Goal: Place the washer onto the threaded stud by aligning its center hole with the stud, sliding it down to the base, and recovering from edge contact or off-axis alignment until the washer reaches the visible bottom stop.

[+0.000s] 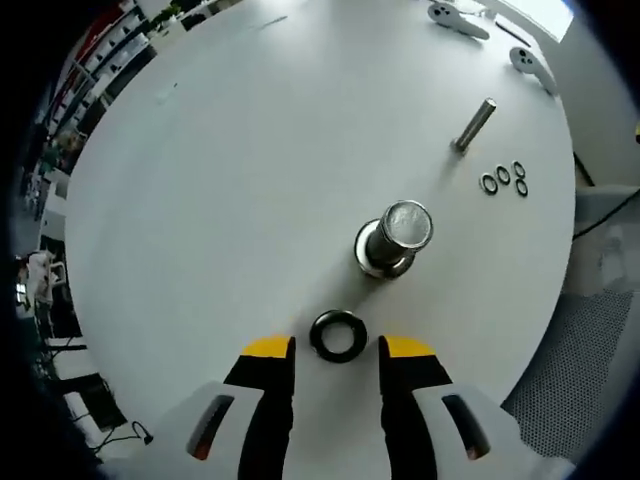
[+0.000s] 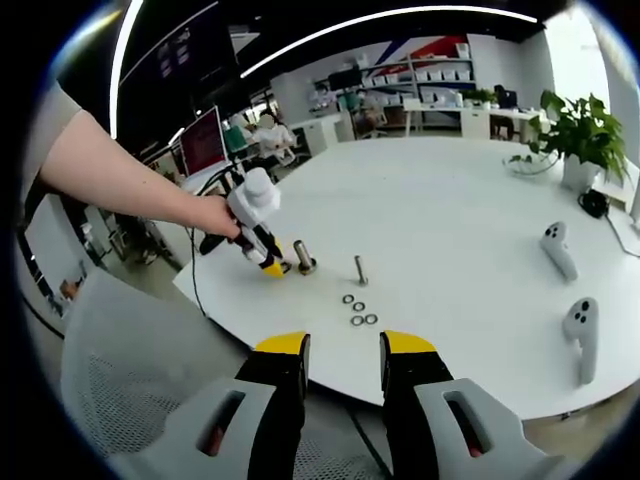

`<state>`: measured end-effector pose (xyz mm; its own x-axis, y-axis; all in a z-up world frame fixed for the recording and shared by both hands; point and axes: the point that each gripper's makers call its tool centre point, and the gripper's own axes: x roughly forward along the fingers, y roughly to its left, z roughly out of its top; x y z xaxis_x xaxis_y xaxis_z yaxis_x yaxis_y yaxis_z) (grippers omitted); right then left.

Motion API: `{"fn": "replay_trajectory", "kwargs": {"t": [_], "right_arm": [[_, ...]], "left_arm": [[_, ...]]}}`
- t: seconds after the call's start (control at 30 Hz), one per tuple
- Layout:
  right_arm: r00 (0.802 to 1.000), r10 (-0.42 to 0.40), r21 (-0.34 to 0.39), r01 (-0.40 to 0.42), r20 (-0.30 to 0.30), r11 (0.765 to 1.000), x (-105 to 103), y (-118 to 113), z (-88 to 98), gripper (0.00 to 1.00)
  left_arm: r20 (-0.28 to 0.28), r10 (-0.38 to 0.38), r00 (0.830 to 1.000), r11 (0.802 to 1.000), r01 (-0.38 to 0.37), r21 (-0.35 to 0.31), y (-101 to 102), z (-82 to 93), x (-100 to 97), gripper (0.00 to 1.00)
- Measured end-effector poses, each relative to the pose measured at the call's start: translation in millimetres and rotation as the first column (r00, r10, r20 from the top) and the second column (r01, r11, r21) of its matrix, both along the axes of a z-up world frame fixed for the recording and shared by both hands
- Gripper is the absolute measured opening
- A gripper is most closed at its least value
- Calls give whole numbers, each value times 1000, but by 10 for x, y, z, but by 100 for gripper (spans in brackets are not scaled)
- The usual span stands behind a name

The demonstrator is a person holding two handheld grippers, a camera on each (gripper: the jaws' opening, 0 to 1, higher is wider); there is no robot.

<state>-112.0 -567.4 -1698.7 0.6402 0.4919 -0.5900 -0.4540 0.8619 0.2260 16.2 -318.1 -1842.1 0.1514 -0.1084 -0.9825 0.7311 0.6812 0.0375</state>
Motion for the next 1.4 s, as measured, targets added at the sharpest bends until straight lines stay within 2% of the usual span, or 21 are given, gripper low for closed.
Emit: {"fn": "replay_trajectory", "kwargs": {"t": [0.2, 0.6, 0.7, 0.8, 1.03, 1.17, 1.4], "right_arm": [[1000, -4, 0, 4, 0, 1000, 4, -6, 1, 30], [1000, -3, -3, 3, -1, 1000, 2, 0, -6, 30], [1000, -1, -4, 1, -3, 1000, -1, 3, -6, 30], [1000, -1, -5, 1, -5, 1000, -4, 2, -10, 30], [1000, -5, -6, 5, -5, 1000, -5, -4, -11, 30], [1000, -6, -6, 6, -5, 1000, -2, -5, -13, 30], [1000, -6, -6, 6, -7, 1000, -4, -4, -16, 30]], "left_arm": [[-15, 0, 1000, 1000, 0, -26, -33, -13, -12, 28], [-21, 8, 1000, 999, -8, -36, -38, -8, -36, 28], [-27, 10, 1000, 999, -11, -30, -46, -5, -34, 21], [-41, 12, 999, 1000, -12, -5, -44, -28, -44, 20], [-51, 33, 998, 999, -32, 11, -28, -19, -46, 19], [-39, 78, 996, 997, -78, -6, -23, -24, -47, 19], [-56, 16, 998, 1000, -16, 5, -50, -24, -75, 19]]}}
